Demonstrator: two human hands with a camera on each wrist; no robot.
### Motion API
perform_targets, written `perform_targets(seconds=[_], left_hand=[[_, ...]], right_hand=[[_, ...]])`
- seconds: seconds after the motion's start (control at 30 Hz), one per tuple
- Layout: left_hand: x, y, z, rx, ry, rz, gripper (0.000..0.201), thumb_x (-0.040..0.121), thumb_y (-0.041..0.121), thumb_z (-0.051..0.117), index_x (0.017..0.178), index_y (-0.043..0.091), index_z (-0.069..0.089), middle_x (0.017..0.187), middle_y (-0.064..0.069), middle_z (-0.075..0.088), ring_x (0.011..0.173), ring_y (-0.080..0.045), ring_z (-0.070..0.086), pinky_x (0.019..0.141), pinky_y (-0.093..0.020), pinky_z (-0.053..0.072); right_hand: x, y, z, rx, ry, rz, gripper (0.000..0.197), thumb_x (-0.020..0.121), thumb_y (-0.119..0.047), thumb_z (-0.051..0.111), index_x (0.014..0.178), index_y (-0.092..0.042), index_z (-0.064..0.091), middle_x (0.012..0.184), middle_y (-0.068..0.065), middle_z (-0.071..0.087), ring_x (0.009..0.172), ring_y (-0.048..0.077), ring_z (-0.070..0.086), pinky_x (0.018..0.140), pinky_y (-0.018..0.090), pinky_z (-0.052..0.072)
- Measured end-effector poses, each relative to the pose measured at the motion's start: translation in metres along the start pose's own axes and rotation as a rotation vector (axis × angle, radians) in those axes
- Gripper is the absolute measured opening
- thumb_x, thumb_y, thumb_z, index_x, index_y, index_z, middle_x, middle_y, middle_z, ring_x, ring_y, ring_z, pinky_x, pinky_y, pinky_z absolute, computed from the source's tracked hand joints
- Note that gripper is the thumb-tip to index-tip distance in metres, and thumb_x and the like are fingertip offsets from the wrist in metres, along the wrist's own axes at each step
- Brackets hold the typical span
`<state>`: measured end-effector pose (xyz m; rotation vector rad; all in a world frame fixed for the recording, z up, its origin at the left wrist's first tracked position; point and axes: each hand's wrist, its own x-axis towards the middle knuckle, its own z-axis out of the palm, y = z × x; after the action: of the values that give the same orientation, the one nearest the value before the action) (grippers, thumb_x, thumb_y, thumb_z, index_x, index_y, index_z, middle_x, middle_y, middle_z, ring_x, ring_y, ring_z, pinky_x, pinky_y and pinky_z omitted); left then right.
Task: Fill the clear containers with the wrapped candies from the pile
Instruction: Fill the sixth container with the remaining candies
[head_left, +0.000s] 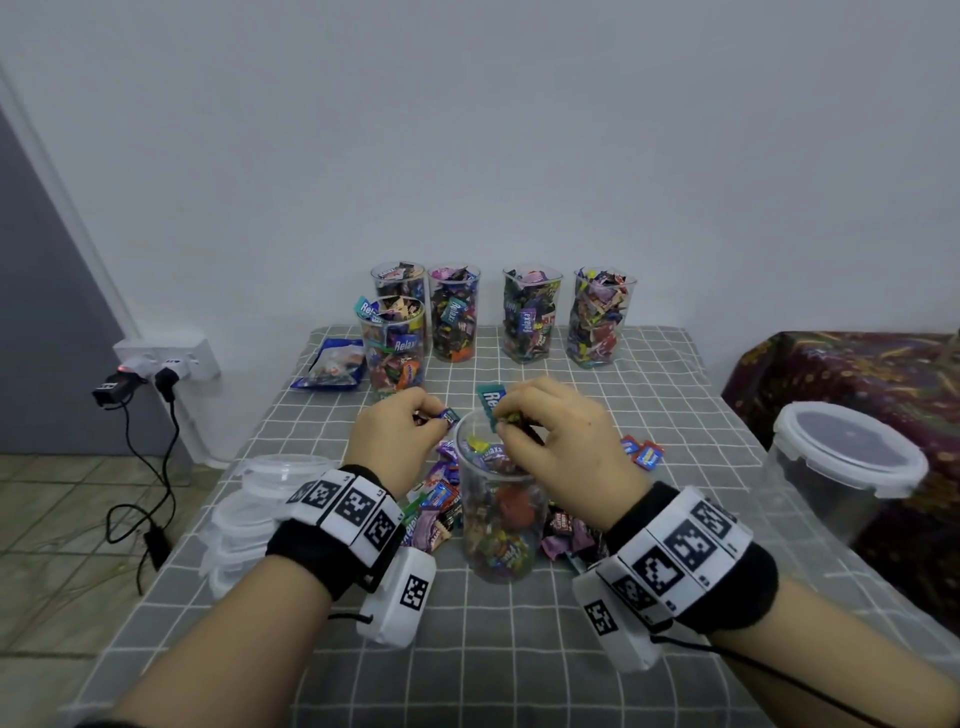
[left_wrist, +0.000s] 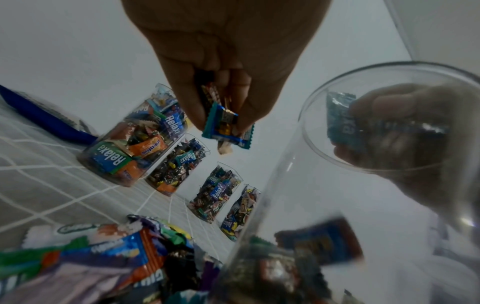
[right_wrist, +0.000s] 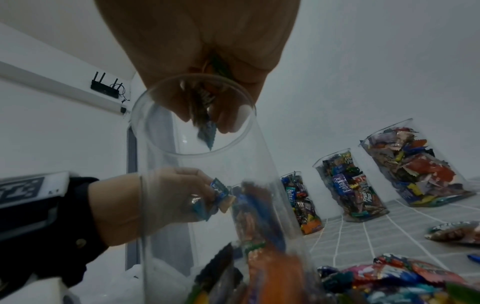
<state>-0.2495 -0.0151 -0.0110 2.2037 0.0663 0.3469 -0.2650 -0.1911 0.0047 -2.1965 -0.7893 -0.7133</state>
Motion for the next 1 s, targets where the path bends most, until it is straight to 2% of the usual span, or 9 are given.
perform_targets(seconds=[0.17, 0.27, 0.37, 0.47, 0.57, 0.67, 0.73, 0.9, 1.0], left_hand=[[0.0, 0.003, -0.003, -0.031, 0.021, 0.018, 0.009, 0.083, 0.014, 0.067, 0.08, 0.022, 0.064, 0.094, 0.002, 0.069, 0.085, -0.013, 0.061, 0.076, -0.023, 0.044], [-0.002, 0.008, -0.007, -0.033, 0.043, 0.041, 0.007, 0.083, 0.015, 0.067, 0.08, 0.021, 0.065, 0.092, 0.002, 0.069, 0.084, -0.013, 0.061, 0.076, -0.024, 0.044], [-0.001, 0.014, -0.013, -0.081, 0.063, 0.064, 0.012, 0.083, 0.014, 0.068, 0.077, 0.024, 0.063, 0.088, 0.003, 0.068, 0.083, -0.013, 0.061, 0.079, -0.027, 0.048], [0.002, 0.025, -0.02, -0.231, 0.083, 0.107, 0.024, 0.08, 0.011, 0.069, 0.072, 0.032, 0.063, 0.083, 0.005, 0.067, 0.083, -0.018, 0.065, 0.083, -0.04, 0.054], [-0.001, 0.044, -0.023, -0.275, 0.095, 0.178, 0.024, 0.081, 0.01, 0.068, 0.075, 0.033, 0.063, 0.082, 0.007, 0.067, 0.081, -0.017, 0.065, 0.08, -0.042, 0.055], [-0.009, 0.061, -0.019, -0.283, 0.03, 0.249, 0.022, 0.081, 0.01, 0.068, 0.075, 0.03, 0.063, 0.082, 0.008, 0.067, 0.072, -0.009, 0.061, 0.074, -0.032, 0.054], [-0.016, 0.067, -0.013, -0.204, -0.013, 0.296, 0.017, 0.081, 0.011, 0.068, 0.077, 0.027, 0.064, 0.086, 0.008, 0.068, 0.077, -0.008, 0.063, 0.077, -0.029, 0.053], [-0.028, 0.068, 0.001, -0.005, -0.075, 0.345, 0.007, 0.083, 0.014, 0.064, 0.085, 0.019, 0.067, 0.086, 0.005, 0.067, 0.08, -0.012, 0.061, 0.077, -0.033, 0.05], [-0.031, 0.064, 0.007, 0.092, -0.105, 0.376, 0.01, 0.082, 0.015, 0.063, 0.09, 0.018, 0.067, 0.088, 0.004, 0.065, 0.083, -0.014, 0.06, 0.078, -0.036, 0.048]], right_hand=[[-0.003, -0.001, -0.003, 0.038, -0.03, 0.019, 0.016, 0.076, -0.023, 0.059, 0.083, -0.011, 0.067, 0.089, 0.001, 0.064, 0.082, 0.007, 0.053, 0.074, 0.02, 0.041], [-0.006, -0.001, -0.004, 0.09, -0.033, 0.046, 0.031, 0.078, -0.036, 0.052, 0.085, -0.01, 0.066, 0.101, 0.0, 0.063, 0.095, 0.006, 0.054, 0.084, 0.01, 0.036], [-0.013, -0.002, -0.008, 0.2, -0.047, 0.154, 0.043, 0.076, -0.047, 0.055, 0.106, -0.017, 0.06, 0.115, -0.007, 0.054, 0.108, 0.002, 0.047, 0.093, 0.007, 0.03], [-0.023, 0.001, -0.009, 0.39, -0.167, 0.406, 0.084, 0.062, -0.061, 0.065, 0.134, -0.029, 0.037, 0.135, -0.013, 0.042, 0.124, 0.0, 0.039, 0.103, 0.02, 0.031], [-0.03, 0.005, -0.005, 0.529, -0.256, 0.508, 0.109, 0.055, -0.054, 0.077, 0.145, -0.028, 0.021, 0.141, -0.013, 0.036, 0.131, 0.001, 0.035, 0.108, 0.026, 0.032], [-0.033, 0.007, 0.0, 0.62, -0.262, 0.553, 0.102, 0.06, -0.035, 0.083, 0.142, -0.024, 0.024, 0.135, -0.008, 0.043, 0.126, 0.005, 0.043, 0.106, 0.024, 0.036], [-0.034, 0.011, 0.001, 0.637, -0.242, 0.567, 0.094, 0.06, -0.033, 0.084, 0.136, -0.025, 0.029, 0.132, -0.008, 0.047, 0.124, 0.005, 0.045, 0.104, 0.023, 0.038], [-0.036, 0.014, 0.003, 0.647, -0.206, 0.533, 0.075, 0.062, -0.026, 0.084, 0.122, -0.036, 0.039, 0.124, -0.014, 0.054, 0.117, -0.002, 0.052, 0.096, 0.018, 0.042], [-0.037, 0.016, 0.005, 0.686, -0.169, 0.499, 0.072, 0.066, -0.014, 0.083, 0.125, -0.024, 0.042, 0.116, -0.007, 0.062, 0.108, 0.001, 0.06, 0.087, 0.017, 0.046]])
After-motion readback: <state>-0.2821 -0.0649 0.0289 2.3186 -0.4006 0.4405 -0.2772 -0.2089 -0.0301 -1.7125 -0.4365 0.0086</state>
